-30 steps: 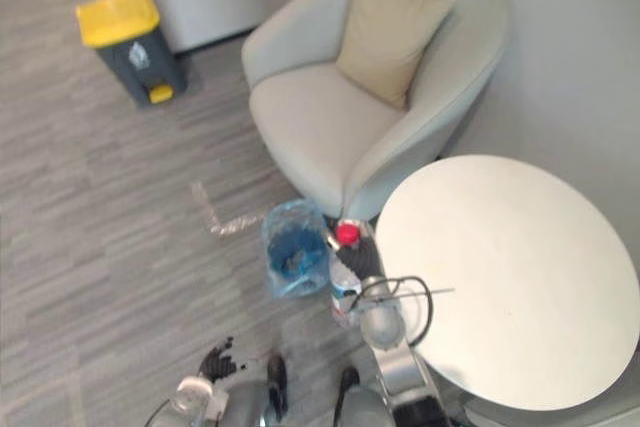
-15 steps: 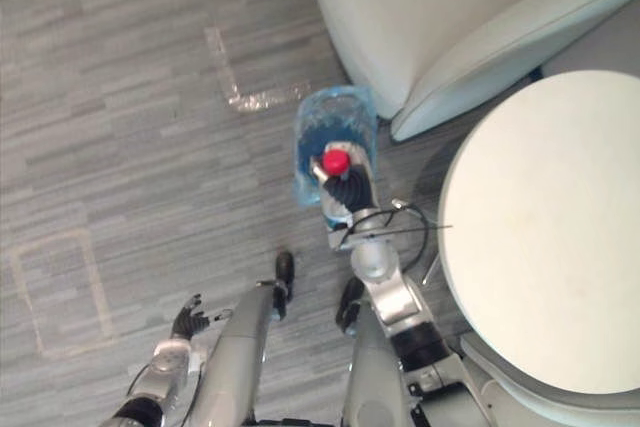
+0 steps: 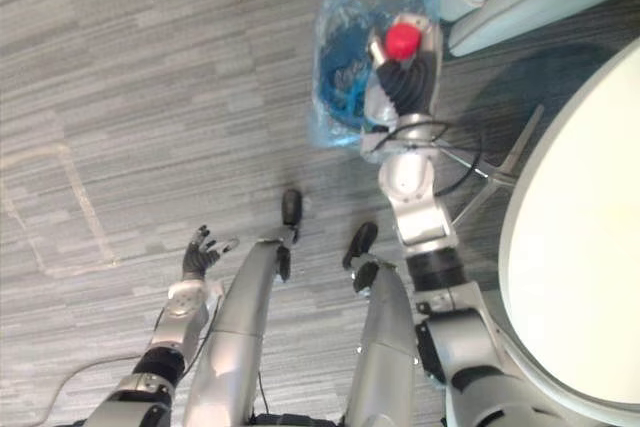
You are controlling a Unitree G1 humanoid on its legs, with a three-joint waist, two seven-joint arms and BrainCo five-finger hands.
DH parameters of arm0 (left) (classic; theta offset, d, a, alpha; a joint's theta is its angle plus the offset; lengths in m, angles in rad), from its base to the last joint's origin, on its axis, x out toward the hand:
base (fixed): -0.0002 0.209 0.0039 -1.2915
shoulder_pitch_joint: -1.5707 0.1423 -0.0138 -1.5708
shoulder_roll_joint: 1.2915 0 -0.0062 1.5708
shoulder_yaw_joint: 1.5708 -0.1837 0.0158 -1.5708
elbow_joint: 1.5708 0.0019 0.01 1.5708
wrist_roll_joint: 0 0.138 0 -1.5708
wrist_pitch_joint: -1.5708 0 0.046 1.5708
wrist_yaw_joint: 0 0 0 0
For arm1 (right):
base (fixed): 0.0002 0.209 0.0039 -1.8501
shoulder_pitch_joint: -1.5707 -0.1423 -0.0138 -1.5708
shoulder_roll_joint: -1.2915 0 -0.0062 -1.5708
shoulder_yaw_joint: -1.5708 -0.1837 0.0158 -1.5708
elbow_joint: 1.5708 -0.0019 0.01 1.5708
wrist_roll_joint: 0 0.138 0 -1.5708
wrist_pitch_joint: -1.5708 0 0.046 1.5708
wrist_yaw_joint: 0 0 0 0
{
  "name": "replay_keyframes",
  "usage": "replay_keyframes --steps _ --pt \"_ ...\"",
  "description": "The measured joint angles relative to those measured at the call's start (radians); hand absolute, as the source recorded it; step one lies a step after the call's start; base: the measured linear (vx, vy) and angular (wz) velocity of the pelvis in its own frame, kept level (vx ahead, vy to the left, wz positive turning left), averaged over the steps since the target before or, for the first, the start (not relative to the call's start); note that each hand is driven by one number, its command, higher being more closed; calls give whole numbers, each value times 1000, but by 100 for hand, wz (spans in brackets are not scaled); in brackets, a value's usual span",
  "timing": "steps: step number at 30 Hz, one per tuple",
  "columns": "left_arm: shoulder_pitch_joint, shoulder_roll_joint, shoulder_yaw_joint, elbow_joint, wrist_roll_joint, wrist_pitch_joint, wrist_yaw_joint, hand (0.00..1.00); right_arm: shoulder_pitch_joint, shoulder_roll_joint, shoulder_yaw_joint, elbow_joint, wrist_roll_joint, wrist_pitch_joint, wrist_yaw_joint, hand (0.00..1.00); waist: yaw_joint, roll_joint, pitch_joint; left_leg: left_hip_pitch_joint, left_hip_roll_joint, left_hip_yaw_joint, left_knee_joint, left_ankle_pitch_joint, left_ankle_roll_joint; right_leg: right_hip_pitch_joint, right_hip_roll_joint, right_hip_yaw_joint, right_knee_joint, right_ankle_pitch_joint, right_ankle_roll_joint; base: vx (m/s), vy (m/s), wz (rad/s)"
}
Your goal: Gather rubbish on tea table into small bin, then transfer packed bag to large trash can.
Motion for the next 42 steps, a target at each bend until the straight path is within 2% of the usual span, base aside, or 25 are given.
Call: replay_keyframes --steps 4,5,9,19,25,33,35,42 --pt "0 3 -17 0 -10 -3 0 0 -62 -30 -11 65 26 0 -20 100 12 0 0 -17 -5 -3 -18 16 -4 -19 -5 -6 1 -3 -5 24 15 14" --pt "0 6 -33 0 -12 -6 -1 0 -83 -43 -13 84 34 1 -24 0 15 0 0 -17 -8 -4 -29 21 -7 -22 -9 -9 1 -5 -8 18 7 12" --pt "0 7 -51 -5 -29 -27 -2 0 -118 -78 -14 94 41 0 -37 0 22 1 0 -19 -19 -17 -63 44 -17 -33 -17 -20 0 -9 -14 17 0 19" --pt "0 11 -77 -5 -50 -31 -8 0 -143 -117 -50 122 110 -5 -36 0 34 2 -1 -25 -19 -28 -79 62 -28 -40 -17 -34 7 -16 -26 5 -1 5" --pt "0 21 -80 -3 -50 -31 -26 0 -67 -122 3 120 101 -14 30 0 33 2 -2 -35 -10 -22 -57 57 -32 -40 -13 -34 13 -16 -26 -7 32 -2" --pt "-38 69 -105 50 -47 -23 -43 0 -19 -163 168 126 -61 -15 93 0 22 -5 -5 -61 27 12 -17 28 -22 -57 2 -30 29 -15 -29 -17 15 -9" --pt "-76 80 -116 67 -47 -26 -45 0 -25 -148 223 192 -101 -15 130 0 15 -5 -5 -67 30 19 -14 30 -22 -68 2 -24 35 -15 -30 -25 6 -7" --pt "-93 85 -115 97 -49 -30 -45 0 -37 -112 246 364 -220 16 140 0 7 -5 -5 -113 34 17 -3 35 -13 -111 4 -27 43 -15 -31 -3 3 0"
